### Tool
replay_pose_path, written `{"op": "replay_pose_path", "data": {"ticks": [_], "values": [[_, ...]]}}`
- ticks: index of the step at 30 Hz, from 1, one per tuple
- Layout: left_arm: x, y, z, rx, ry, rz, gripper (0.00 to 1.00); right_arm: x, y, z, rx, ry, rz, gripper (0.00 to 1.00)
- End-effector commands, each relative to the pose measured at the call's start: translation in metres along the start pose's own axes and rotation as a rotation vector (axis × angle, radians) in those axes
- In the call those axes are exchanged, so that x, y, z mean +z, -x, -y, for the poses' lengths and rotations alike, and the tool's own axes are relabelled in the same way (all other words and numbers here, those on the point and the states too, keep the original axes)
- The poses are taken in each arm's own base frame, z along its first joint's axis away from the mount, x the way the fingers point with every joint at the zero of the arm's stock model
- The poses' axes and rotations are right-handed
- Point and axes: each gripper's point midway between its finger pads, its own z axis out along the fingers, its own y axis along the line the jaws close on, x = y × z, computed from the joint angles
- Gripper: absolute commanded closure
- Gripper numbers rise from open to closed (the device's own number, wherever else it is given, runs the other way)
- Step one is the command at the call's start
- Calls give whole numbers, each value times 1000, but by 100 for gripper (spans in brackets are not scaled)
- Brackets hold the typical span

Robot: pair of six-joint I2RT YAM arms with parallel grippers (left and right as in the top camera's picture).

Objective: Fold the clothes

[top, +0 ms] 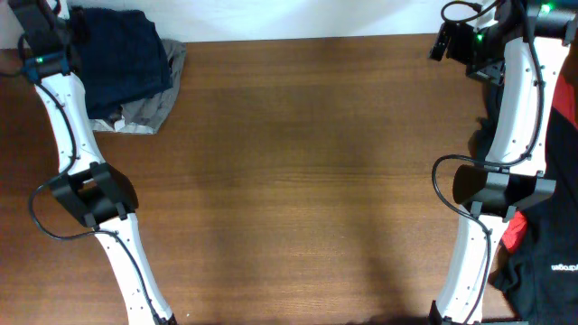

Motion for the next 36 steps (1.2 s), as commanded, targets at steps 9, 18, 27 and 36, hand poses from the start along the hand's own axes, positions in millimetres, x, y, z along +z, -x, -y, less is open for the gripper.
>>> {"op": "replay_pose_path", "data": {"ticks": [9,18,27,36], "values": [[30,-34,-1,-14,8,18,43,4,-4,-4,5,12,-19,1],[51,-75,13,-17,-41,-12,46,4,-4,-4,5,12,-19,1],[66,-120,19,-22,-51,-82,43,4,-4,-5,4,12,-20,1],[70,-134,24,-22,-56,-99,43,5,-6,-11,-8,16,-24,1]]}}
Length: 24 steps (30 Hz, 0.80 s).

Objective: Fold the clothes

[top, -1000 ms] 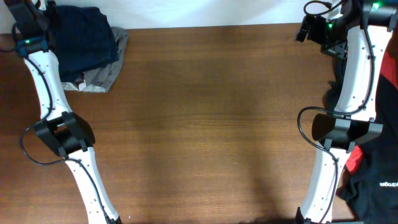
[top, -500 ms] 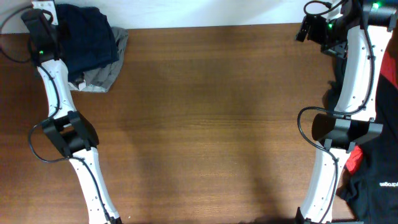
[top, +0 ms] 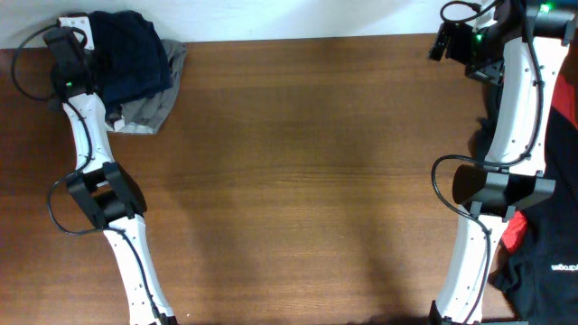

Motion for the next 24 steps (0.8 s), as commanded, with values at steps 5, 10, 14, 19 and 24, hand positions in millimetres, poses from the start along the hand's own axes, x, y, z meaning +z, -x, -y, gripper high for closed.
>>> {"op": "replay_pose_path", "data": {"ticks": [5,10,14,19,24], "values": [[-10,24,6,-1,-34,40,42,5,-6,-10,-7,15,-23,1],[-47,85,26,13,-134,105,37,5,-6,-10,-7,15,-23,1],[-79,116,39,18,-172,86,37,5,-6,-10,-10,15,-23,1],[-96,124,62,23,-231,49,37,5,-6,-10,-11,15,-23,1],[-90,115,83,34,-269,36,36,5,-6,-10,-11,15,-23,1]]}}
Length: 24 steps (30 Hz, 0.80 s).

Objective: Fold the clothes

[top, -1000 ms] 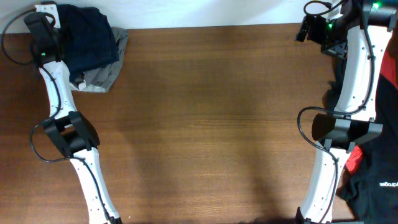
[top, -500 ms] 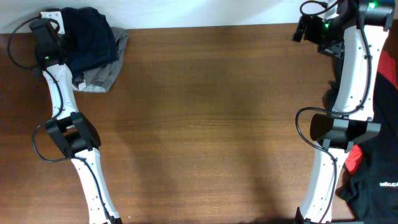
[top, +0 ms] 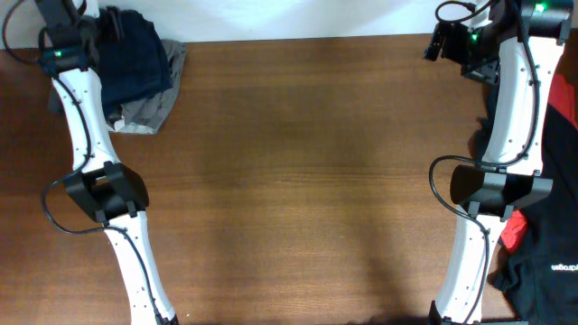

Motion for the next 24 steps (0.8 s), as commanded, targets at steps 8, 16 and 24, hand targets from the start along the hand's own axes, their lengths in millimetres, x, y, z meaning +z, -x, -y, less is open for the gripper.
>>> {"op": "replay_pose_path", "data": {"ticks": [8,16,24], "values": [[24,-16,10,8,-35,28,36,4,-4,-4,1,11,-19,1],[54,-62,16,-6,-57,-16,37,4,-4,-4,2,11,-19,1],[70,-97,23,-17,-71,-68,36,4,-4,-4,1,11,-19,1]]}}
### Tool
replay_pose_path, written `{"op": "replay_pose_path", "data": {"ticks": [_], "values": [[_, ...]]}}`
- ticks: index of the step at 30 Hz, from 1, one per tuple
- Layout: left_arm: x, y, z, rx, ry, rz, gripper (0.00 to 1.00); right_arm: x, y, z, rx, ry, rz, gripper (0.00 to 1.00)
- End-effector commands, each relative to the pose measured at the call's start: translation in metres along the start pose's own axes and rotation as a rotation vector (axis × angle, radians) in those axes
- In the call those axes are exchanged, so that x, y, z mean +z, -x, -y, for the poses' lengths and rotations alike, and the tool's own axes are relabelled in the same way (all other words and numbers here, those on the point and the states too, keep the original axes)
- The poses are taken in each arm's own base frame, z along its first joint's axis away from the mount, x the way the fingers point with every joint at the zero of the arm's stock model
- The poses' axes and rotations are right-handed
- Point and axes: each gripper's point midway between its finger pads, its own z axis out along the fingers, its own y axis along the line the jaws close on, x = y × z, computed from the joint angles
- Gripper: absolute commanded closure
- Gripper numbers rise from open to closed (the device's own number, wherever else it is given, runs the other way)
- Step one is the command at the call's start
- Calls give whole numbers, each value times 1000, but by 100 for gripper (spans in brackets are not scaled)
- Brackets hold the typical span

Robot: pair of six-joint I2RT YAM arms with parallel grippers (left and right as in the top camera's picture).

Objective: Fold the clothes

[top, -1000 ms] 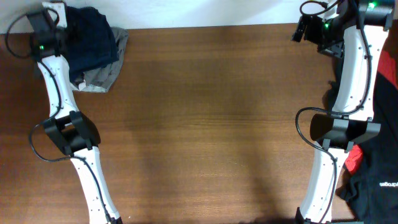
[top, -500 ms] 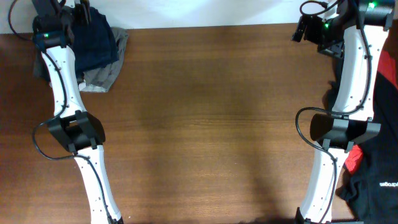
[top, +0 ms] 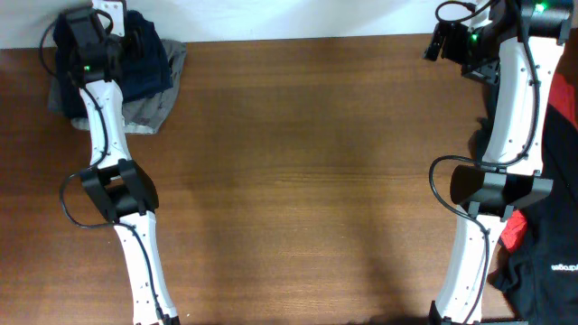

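A stack of clothes sits at the table's far left corner, with a navy garment (top: 149, 59) on top of a grey one (top: 152, 110). My left gripper (top: 122, 38) is over this stack, dark against the navy cloth, so its fingers cannot be made out. My right gripper (top: 440, 41) hangs at the far right corner, above bare wood and away from any cloth. Its jaws are too small to read. A heap of black clothes (top: 553, 262) with a red piece (top: 515, 231) lies at the right edge.
The brown wooden table (top: 307, 181) stretches between the two arm bases. The left arm's base (top: 117, 190) and the right arm's base (top: 492, 190) stand near the side edges. A white wall runs along the far edge.
My left wrist has moved right and now lies over the navy and grey stack. Some grey and navy cloth now shows left of the arm. The right arm has not moved.
My left wrist was first at the far left edge beside the stack. It then stood closer to the stack, then at the corner again, and now it is over the stack. The right arm stayed at the far right corner throughout.
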Motion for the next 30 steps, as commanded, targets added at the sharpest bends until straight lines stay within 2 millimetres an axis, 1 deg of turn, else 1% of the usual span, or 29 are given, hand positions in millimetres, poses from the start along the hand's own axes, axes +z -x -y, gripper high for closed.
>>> {"op": "replay_pose_path", "data": {"ticks": [1,4,5,7,10,12,17,19,20,21,22,23,24,26,28,30], "values": [[9,-16,7,-10,-26,-22,36,4,-4,-4,1,11,-19,1],[15,-32,8,-18,-31,-52,37,4,-4,-4,2,11,-20,1],[18,-41,9,-23,-34,-68,36,4,-4,-4,1,11,-19,1],[20,-50,10,-29,-38,-92,37,4,-4,-4,1,11,-19,1],[20,-57,12,-37,-46,-118,37,4,-4,-4,1,11,-19,1],[15,-45,17,-34,-78,-95,36,4,-4,-4,1,11,-19,1],[-6,5,27,-9,-137,5,36,4,-4,-4,-8,11,-19,1],[-21,29,31,3,-158,48,37,4,-4,-4,-22,11,-19,1],[-26,38,33,4,-169,61,36,4,-4,-4,-22,11,-19,1],[-36,50,34,-4,-171,69,36,4,-4,-4,-22,11,-19,1],[-43,56,35,-8,-172,63,36,4,-4,-4,-22,11,-19,1],[-56,64,37,-16,-174,42,33,4,-4,-4,-22,11,-19,1],[-62,66,38,-20,-175,29,32,4,-4,-4,-22,11,-19,1],[-79,68,38,-40,-176,-21,30,4,-4,-4,-22,11,-19,1],[-98,66,39,-56,-178,-85,30,4,-4,-4,-22,11,-19,1],[-114,58,40,-84,-182,-155,30,4,-4,-5,-22,12,-19,1]]}}
